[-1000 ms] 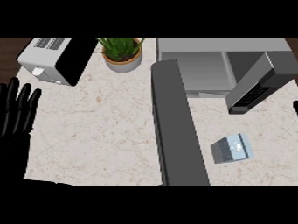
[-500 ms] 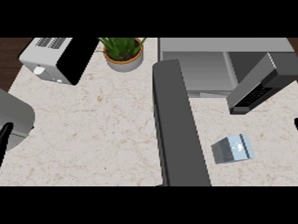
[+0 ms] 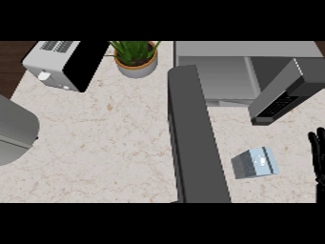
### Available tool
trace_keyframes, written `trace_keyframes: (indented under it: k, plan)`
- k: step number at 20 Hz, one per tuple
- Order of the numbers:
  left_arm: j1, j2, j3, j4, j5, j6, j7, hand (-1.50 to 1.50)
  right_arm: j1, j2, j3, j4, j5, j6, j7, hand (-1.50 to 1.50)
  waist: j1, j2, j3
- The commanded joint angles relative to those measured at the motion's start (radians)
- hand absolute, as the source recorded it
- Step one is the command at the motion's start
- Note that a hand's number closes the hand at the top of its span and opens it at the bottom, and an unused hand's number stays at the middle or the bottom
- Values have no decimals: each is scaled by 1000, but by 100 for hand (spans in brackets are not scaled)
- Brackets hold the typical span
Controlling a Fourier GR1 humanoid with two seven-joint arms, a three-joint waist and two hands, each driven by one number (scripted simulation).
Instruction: Pick up the milk, place it into the microwave and close the microwave
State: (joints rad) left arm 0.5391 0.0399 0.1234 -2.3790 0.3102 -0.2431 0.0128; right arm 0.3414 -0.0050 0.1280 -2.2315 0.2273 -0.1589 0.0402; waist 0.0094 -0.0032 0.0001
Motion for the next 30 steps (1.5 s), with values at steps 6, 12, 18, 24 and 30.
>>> trace_keyframes:
  k: [6, 12, 18, 24, 30]
  plan:
    - [86, -19, 76, -73, 123, -72, -28, -150, 26, 5, -109, 268, -40, -77, -192, -150, 0, 1, 1]
    - [147, -22, 93, -134, 161, -106, -14, -150, -21, -8, -186, 494, -96, -63, -300, -150, 7, 1, 1]
    - [179, -15, 129, -119, 204, -156, -37, -150, -46, -14, -237, 753, -124, -39, -498, -150, 8, 1, 1]
    - [261, -39, 91, -139, 187, -177, -89, -150, -106, -55, -263, 918, -67, -61, -574, -150, 15, 0, 1]
    - [261, -32, 123, -93, 191, -228, -110, -150, -226, -103, -329, 1161, -121, 7, -727, -150, 12, 2, 2]
